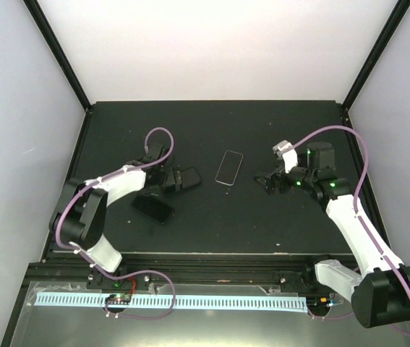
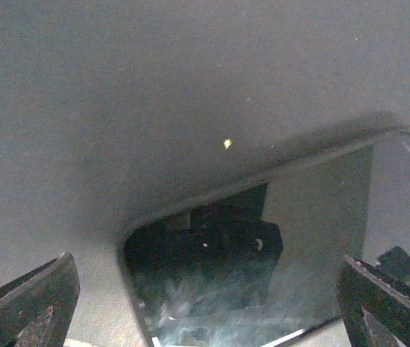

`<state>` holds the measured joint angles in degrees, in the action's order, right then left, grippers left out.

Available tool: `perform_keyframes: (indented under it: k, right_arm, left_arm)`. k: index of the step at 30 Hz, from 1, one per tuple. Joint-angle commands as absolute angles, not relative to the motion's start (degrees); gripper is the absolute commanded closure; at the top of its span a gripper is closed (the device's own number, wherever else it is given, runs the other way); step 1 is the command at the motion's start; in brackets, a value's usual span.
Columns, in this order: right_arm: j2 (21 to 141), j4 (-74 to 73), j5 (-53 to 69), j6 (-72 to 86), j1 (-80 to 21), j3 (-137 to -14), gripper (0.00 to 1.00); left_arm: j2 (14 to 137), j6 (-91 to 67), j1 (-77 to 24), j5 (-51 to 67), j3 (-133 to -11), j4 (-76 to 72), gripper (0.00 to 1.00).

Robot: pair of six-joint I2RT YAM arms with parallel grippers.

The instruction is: Take the phone out of the phone case

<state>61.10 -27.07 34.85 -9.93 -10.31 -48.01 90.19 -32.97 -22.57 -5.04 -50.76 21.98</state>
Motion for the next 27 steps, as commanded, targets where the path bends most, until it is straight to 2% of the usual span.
perform_keyframes:
  k: [1, 8, 11, 16, 20, 24, 27]
  right_arm:
    - [58.68, -21.30, 37.01, -14.44, -10.61, -44.51, 0.00]
    - [50.33, -14.67, 39.60, -12.46, -10.63, -39.51, 0.00]
    - [50.72, -18.30, 42.56, -16.62, -10.64, -40.79, 0.00]
    - [53.01, -27.54, 50.62, -25.19, -10.64, -45.20, 0.00]
    - [51.16, -26.99, 52.48, -23.88, -10.65, -44.75, 0.00]
    - [48.69, -22.21, 46.72, -19.97, -10.63, -42.27, 0.00]
    - [48.02, -18.53, 34.87, -10.38, -10.63, -41.52, 0.00]
  left_arm:
    - [95.73, -32.77, -21.02, 2.65, -55.72, 16.99, 0.01]
    - [105.22, -31.01, -21.01, 3.40, -61.52, 16.40, 0.01]
    - [107.69, -30.46, -21.21, 7.44, -63.28, 16.94, 0.01]
    - [103.22, -32.37, -23.76, 9.58, -57.09, 15.13, 0.01]
    - [95.36, -33.54, -27.81, 9.42, -50.09, 15.12, 0.01]
    - [88.13, -34.43, -33.09, 7.37, -44.50, 16.53, 0.01]
    - [83.96, -32.84, -35.15, 1.75, -43.91, 19.81, 0.01]
